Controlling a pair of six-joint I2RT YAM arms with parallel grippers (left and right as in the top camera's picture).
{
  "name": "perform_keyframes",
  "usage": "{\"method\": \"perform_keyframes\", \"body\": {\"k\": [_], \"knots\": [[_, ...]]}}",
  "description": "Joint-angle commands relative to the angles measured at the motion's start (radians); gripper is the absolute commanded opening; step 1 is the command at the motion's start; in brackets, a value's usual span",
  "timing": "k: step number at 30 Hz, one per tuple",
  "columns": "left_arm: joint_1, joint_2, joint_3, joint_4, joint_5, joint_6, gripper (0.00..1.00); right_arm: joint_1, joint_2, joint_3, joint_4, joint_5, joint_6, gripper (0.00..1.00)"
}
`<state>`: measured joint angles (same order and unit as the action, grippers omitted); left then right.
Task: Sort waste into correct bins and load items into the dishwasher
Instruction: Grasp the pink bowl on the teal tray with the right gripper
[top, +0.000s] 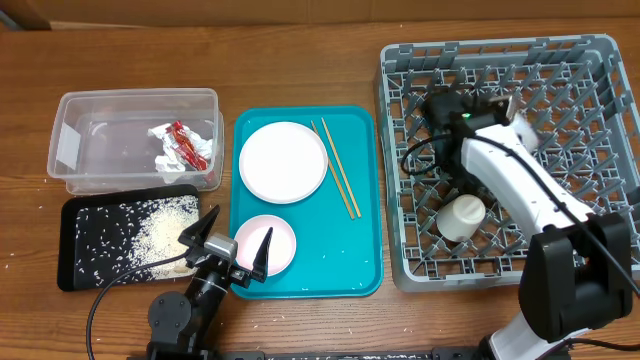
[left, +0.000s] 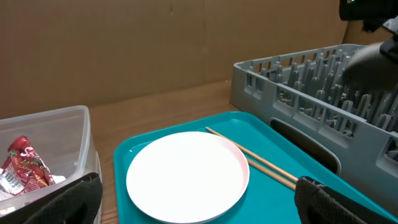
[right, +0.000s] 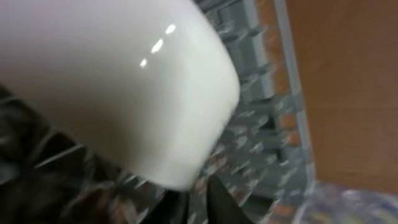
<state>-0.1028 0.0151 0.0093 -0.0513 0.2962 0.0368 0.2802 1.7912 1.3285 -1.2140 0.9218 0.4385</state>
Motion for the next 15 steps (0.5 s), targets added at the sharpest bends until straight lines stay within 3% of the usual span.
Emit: {"method": "perform_keyframes", "body": {"k": [1,9,13,15], "knots": [[0.006,-0.011,-0.005,0.004,0.008,0.016,1.00,0.034,-0.019,0.019,-0.019,-0.234,0.139,0.18],[0.006,-0.011,-0.005,0.004,0.008,0.016,1.00,0.125,-0.158,0.154,-0.015,-0.580,0.138,0.34],[0.006,-0.011,-0.005,0.004,0.008,0.016,1.00,0.156,-0.172,0.138,0.083,-1.077,0.003,0.36],[0.006,-0.010,-0.005,0.004,0.008,0.016,1.00,0.187,-0.161,0.111,0.139,-1.231,-0.044,0.37]]}}
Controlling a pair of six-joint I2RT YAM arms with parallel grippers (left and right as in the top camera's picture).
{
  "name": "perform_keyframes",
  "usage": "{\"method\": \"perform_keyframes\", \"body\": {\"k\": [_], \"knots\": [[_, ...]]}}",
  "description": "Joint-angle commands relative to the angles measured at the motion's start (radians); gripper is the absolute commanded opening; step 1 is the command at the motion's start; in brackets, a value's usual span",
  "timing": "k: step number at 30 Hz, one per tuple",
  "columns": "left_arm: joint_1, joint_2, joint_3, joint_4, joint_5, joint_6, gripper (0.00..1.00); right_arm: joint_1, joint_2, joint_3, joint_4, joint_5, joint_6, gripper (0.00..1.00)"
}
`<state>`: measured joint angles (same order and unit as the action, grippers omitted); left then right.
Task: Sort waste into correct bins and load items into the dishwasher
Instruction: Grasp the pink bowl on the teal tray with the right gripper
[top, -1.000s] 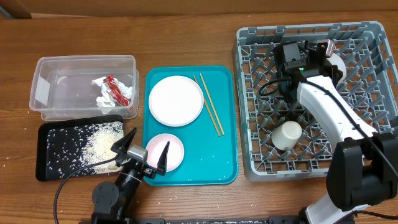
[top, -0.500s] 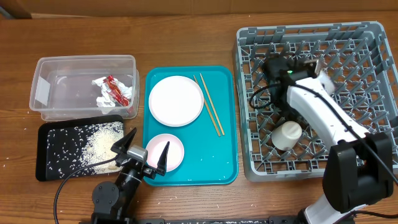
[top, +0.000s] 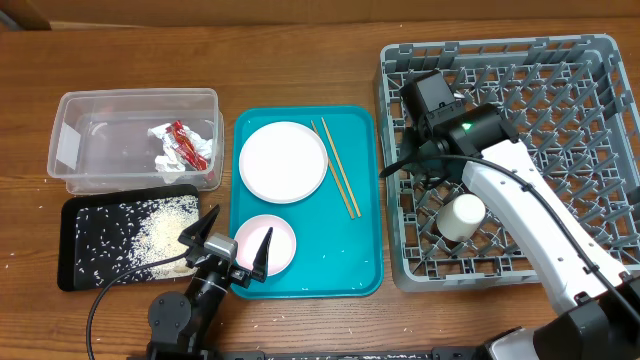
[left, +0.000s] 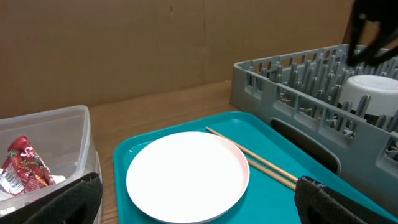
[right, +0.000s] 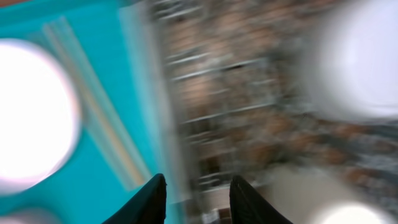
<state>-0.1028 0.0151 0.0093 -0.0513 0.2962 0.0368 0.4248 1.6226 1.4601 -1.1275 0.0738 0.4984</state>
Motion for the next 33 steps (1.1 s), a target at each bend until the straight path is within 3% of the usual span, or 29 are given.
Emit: {"method": "perform_keyframes", "body": {"k": [1,6,13,16,18,22,27,33], "knots": [[0.006,-0.011,-0.005,0.004,0.008,0.016,1.00,0.062,0.012,-0.037,0.081,-0.422,-0.103,0.39],[0.006,-0.011,-0.005,0.004,0.008,0.016,1.00,0.253,0.082,-0.106,0.225,-0.476,-0.041,0.40],[0.006,-0.011,-0.005,0.004,0.008,0.016,1.00,0.467,0.268,-0.106,0.299,-0.239,0.202,0.41],[0.006,-0.011,-0.005,0.004,0.008,0.016,1.00,0.470,0.328,-0.106,0.319,-0.257,0.220,0.40],[0.006,-0.010,-0.005,0.004,0.008,0.016,1.00,0.468,0.343,-0.106,0.322,-0.270,0.220,0.23],[0.006,-0.011,-0.005,0.004,0.008,0.016,1.00,0.468,0.343,-0.105,0.316,-0.274,0.220,0.04],[0.006,-0.011,-0.005,0.004,0.008,0.016,1.00,0.430,0.269,-0.065,0.229,-0.186,0.212,0.04],[0.006,-0.010,-0.005,0.004,0.008,0.016,1.00,0.288,-0.005,0.010,0.027,0.362,0.209,0.04]]}}
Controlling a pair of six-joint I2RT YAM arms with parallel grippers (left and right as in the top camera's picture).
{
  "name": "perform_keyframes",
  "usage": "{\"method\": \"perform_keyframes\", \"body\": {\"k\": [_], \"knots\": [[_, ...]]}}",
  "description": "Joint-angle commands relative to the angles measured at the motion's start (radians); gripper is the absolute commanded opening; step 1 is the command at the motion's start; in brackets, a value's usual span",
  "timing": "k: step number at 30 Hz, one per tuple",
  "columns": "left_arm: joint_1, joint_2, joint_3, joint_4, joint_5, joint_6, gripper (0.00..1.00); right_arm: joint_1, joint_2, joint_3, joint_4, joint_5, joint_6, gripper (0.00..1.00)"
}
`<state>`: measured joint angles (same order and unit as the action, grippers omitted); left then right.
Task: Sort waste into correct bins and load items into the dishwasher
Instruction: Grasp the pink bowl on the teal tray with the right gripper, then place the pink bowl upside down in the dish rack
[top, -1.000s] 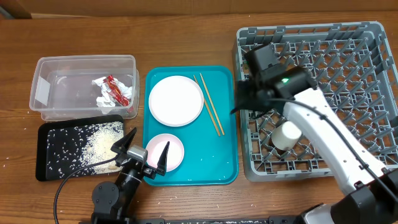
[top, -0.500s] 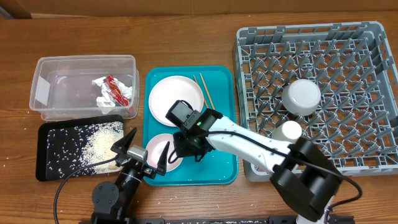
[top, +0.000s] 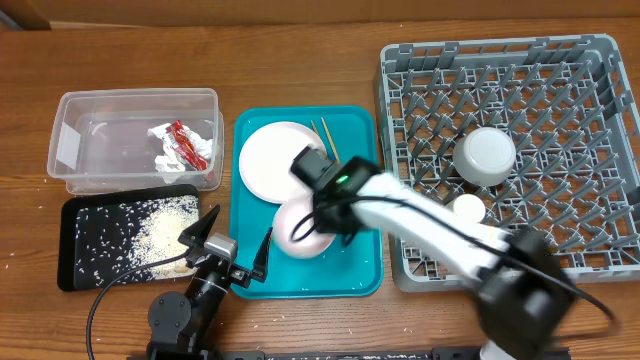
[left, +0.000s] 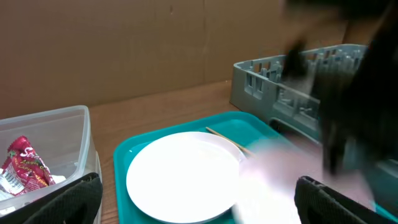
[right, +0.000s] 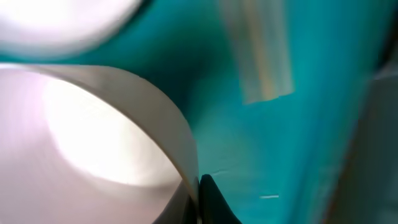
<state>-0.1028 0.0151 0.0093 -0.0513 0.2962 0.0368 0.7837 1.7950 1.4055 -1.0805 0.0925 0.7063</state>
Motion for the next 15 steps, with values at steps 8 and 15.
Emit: {"method": "perform_keyframes", "body": {"k": [8,15], "knots": [[0.006,-0.011,-0.005,0.004,0.008,0.016,1.00,-0.472,-0.349,0.064,-0.048,1.029,-0.003,0.04],[0.006,-0.011,-0.005,0.004,0.008,0.016,1.00,-0.790,-0.238,0.048,-0.051,1.040,-0.043,0.04]]}}
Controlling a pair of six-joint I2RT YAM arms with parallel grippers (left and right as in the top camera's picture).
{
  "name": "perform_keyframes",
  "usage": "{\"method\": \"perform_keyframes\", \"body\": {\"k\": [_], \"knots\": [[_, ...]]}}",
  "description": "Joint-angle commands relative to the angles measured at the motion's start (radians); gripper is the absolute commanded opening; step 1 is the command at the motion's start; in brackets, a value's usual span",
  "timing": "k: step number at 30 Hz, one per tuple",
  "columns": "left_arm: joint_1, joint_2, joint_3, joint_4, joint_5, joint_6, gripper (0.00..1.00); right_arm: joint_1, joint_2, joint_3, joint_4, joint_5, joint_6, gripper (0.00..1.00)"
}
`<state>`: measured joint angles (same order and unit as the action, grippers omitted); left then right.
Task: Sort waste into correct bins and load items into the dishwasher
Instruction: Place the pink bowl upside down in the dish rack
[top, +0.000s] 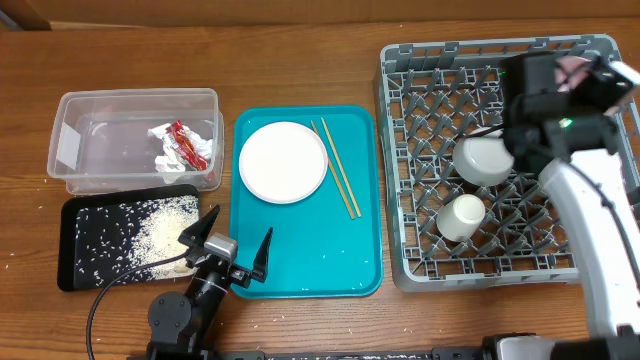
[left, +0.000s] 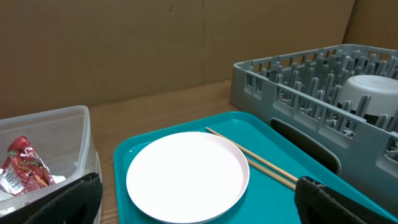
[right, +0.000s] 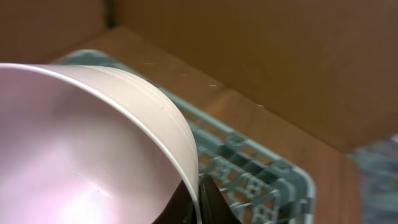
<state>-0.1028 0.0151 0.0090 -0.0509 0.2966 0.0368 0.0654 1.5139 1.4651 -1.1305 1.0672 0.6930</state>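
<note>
My right gripper (top: 586, 74) hangs above the far right corner of the grey dish rack (top: 420, 250), shut on the rim of a small pink plate (top: 572, 66). In the right wrist view the pink plate (right: 81, 149) fills the left side, its edge pinched at my right gripper (right: 199, 198), with the rack (right: 249, 168) below. A white plate (top: 283, 162) and a pair of chopsticks (top: 337, 180) lie on the teal tray (top: 350, 260). My left gripper (top: 235, 258) rests open at the tray's front edge; the left wrist view has the left gripper (left: 196, 206) facing the white plate (left: 186, 177).
An upturned white bowl (top: 483, 160) and a white cup (top: 461, 217) sit in the rack. A clear bin (top: 90, 110) holding a red and white wrapper (top: 180, 145) stands at the left. Below it lies a black tray (top: 80, 270) with spilled rice.
My right gripper, then over the front of the teal tray with the pink plate tilted up, is now above the rack's far right corner, still holding the plate. The left arm has not moved.
First my right gripper was down in the rack by a white bowl, with the pink plate lying at the tray's front. Then it stood over the rack's left side. Later it gripped the pink plate above the tray, and now it holds the plate over the rack.
</note>
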Motion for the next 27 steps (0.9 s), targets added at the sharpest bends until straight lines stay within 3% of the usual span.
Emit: {"method": "perform_keyframes", "body": {"k": [1,4,6,11,22,27], "knots": [[0.006,-0.011,-0.004,0.003,0.008,0.016,1.00,-0.101,0.062,-0.011,-0.001,0.066,-0.039,0.04],[0.006,-0.011,-0.004,0.003,0.008,0.016,1.00,-0.182,0.125,-0.011,-0.001,0.104,-0.047,0.04],[0.006,-0.010,-0.004,0.003,0.008,0.016,1.00,-0.233,0.185,-0.011,0.012,0.129,-0.126,0.04],[0.006,-0.011,-0.004,0.003,0.008,0.016,1.00,-0.273,0.264,-0.011,0.026,0.177,-0.178,0.04],[0.006,-0.010,-0.004,0.003,0.008,0.016,1.00,-0.183,0.346,-0.017,0.072,0.075,-0.232,0.04],[0.006,-0.011,-0.004,0.003,0.008,0.016,1.00,-0.148,0.394,-0.046,0.074,0.135,-0.255,0.04]]}}
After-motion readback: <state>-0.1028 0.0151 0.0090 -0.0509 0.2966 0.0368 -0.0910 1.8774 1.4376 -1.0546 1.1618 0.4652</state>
